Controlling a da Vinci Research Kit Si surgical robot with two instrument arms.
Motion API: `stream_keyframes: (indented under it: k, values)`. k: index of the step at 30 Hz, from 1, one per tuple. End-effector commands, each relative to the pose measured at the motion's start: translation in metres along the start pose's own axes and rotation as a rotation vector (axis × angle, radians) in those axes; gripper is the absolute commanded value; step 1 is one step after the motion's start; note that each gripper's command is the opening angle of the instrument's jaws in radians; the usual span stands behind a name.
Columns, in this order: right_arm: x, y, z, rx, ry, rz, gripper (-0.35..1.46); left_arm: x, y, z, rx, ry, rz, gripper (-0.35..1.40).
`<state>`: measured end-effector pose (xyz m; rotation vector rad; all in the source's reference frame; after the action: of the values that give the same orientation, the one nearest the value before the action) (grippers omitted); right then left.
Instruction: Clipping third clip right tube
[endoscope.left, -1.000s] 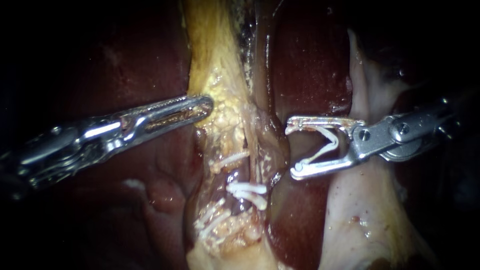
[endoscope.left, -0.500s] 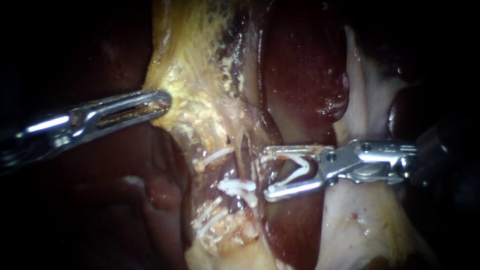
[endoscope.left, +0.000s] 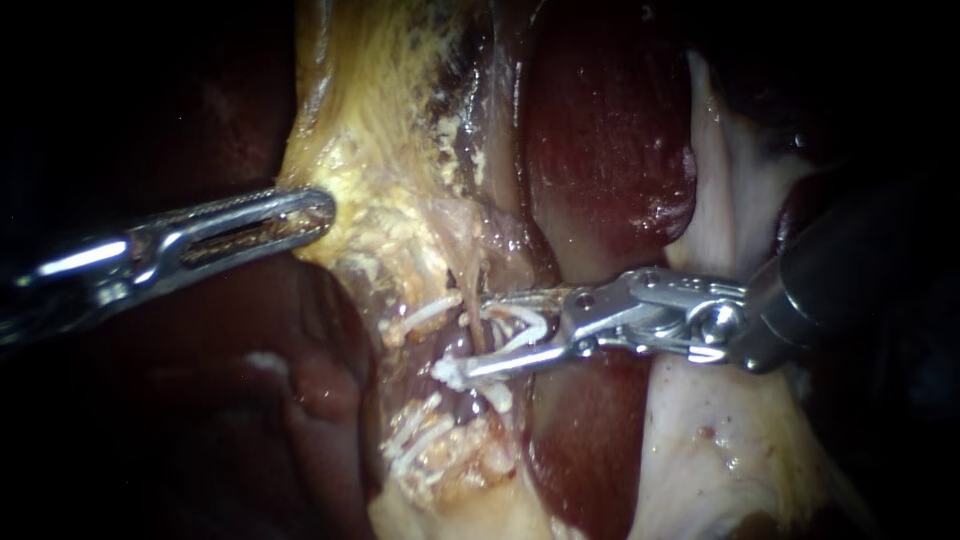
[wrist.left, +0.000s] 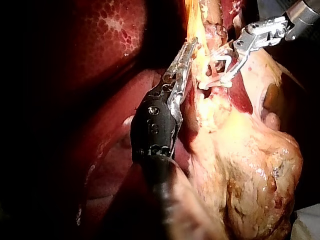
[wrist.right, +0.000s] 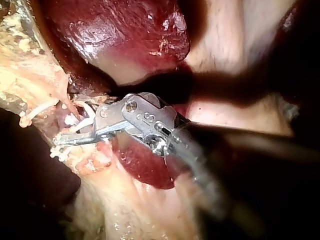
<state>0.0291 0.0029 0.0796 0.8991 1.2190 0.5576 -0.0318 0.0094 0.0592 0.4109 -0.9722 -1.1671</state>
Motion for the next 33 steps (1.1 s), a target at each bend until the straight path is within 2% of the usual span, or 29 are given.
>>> stream_keyframes:
  k: [1, 8, 16, 22, 28, 33]
  values:
    - [0.0003, -0.0003, -0.0001, 0.02, 0.006, 0.019, 0.52, 0.0, 0.0, 0.0, 0.001, 0.0, 0.0, -0.35]
    - [0.0014, -0.0018, 0.0003, 0.123, 0.04, 0.081, 0.49, 0.0, 0.0002, 0.0, 0.002, 0.001, 0.001, -0.35]
    - [0.0019, -0.0025, 0.0008, 0.178, 0.06, 0.121, 0.47, 0.0, 0.0003, 0.0, 0.002, 0.001, 0.001, -0.35]
    - [0.0029, -0.0025, 0.0007, 0.183, 0.079, 0.145, 0.44, 0.0, 0.0003, 0.0001, 0.002, 0.001, 0.001, -0.35]
    - [0.005, -0.0022, -0.0001, 0.175, 0.126, 0.161, 0.41, 0.0, 0.0003, 0.0002, 0.001, 0.0, 0.001, -0.35]
    - [0.0062, -0.0022, -0.0004, 0.173, 0.143, 0.176, 0.37, 0.0001, 0.0004, 0.0003, 0.001, 0.0, 0.001, -0.35]
